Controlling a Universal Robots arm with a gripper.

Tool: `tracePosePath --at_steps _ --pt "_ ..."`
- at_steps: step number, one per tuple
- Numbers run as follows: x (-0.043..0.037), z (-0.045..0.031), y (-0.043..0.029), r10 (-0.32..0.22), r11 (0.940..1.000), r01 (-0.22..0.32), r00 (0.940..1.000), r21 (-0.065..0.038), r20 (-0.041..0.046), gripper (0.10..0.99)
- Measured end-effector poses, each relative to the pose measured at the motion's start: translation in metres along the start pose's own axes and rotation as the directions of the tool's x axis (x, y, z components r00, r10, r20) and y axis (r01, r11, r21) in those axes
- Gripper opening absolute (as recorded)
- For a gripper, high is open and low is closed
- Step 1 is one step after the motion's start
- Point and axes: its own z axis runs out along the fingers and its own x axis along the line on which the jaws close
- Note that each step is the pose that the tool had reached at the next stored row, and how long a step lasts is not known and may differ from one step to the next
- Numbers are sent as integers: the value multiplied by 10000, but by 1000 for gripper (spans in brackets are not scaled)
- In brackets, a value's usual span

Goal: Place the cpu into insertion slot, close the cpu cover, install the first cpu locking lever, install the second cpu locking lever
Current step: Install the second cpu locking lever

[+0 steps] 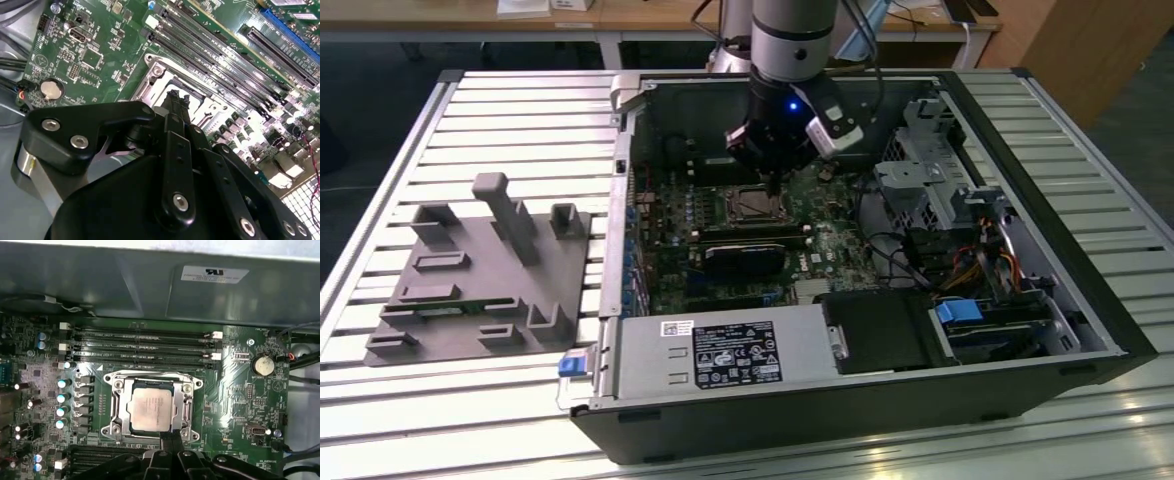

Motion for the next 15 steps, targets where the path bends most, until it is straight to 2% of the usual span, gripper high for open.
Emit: tracePosePath --at_steps 2,7,11,15 --pt "0 8 -9 -2 10000 2 10000 -1 -4 106" --pt "2 43 -38 1 9999 -1 10000 -141 -4 106" --pt "6 60 -58 2 9999 -3 10000 -146 -24 106" --pt "20 72 -108 1 9999 -2 10000 -146 -27 106"
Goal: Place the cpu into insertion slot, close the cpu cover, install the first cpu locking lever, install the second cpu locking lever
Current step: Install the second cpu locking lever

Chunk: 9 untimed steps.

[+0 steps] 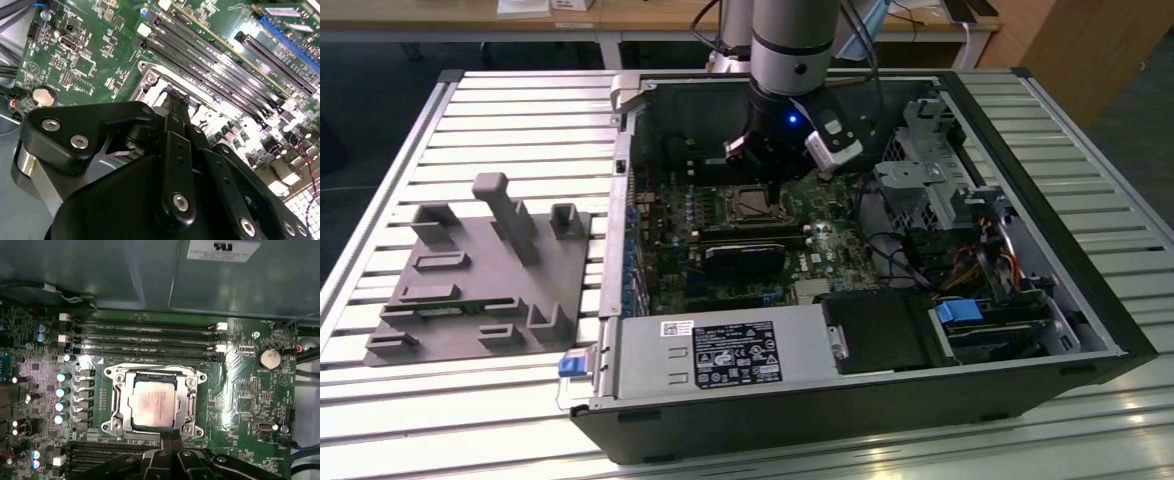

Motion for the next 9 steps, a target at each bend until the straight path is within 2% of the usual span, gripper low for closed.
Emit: tracePosePath --at_steps 9 --pt "1 10 -21 1 10000 -1 10000 -1 0 106"
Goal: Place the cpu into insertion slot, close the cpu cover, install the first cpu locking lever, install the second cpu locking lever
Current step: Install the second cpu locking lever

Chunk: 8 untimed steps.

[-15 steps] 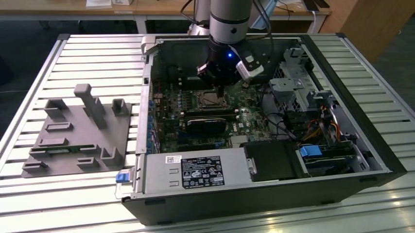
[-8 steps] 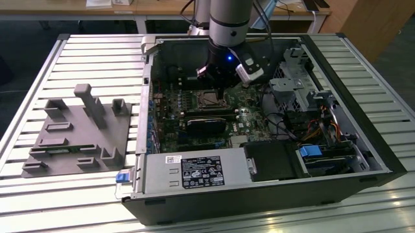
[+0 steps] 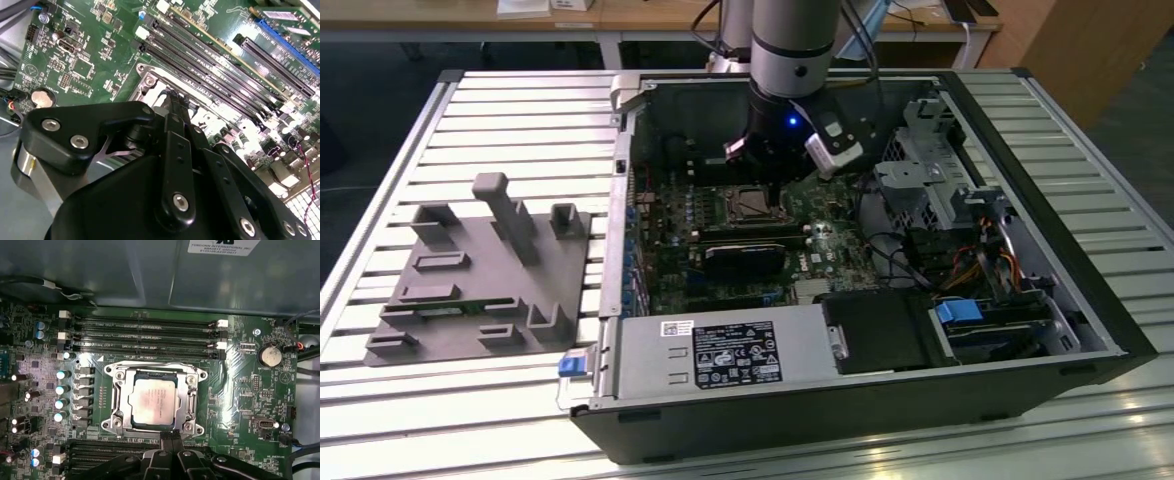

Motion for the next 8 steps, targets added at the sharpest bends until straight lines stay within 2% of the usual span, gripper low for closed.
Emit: tracePosePath --at_steps 6,8 --pt "2 1 -58 0 10000 0 10000 -1 0 106" --pt "3 1 -87 0 10000 0 10000 -32 -3 106"
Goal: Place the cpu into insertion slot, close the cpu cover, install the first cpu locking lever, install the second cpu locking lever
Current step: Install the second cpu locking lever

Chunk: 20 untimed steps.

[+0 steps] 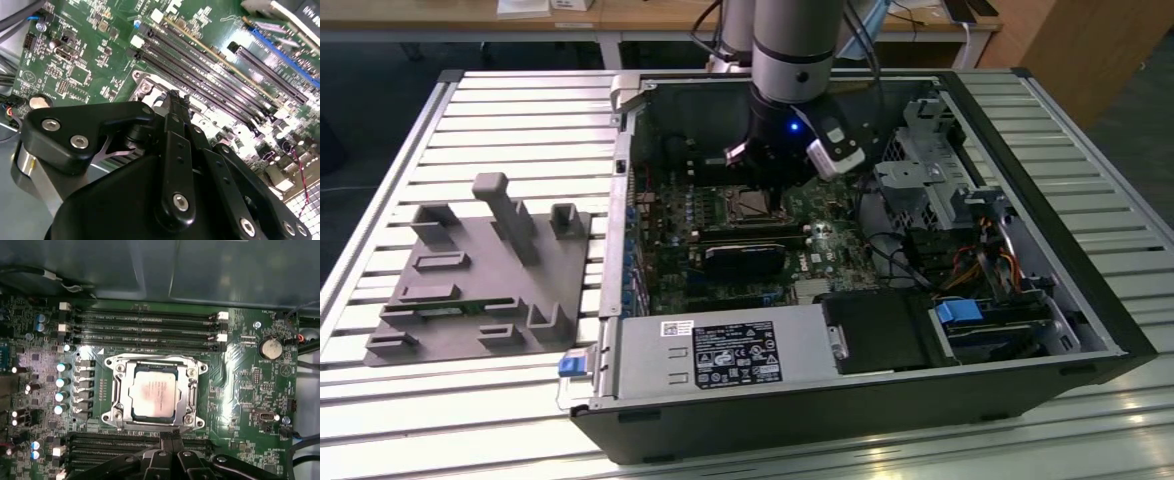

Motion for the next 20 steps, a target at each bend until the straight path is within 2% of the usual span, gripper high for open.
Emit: tracePosePath --at_steps 6,12,17,20 --pt "10 1 -60 6 9996 -6 10000 -293 -6 106" --pt "74 5 -135 7 9995 -7 10000 -309 -6 106" --pt "191 13 -155 7 9995 -7 10000 -309 -6 106" --pt "234 27 -154 7 9995 -7 10000 -309 -6 106"
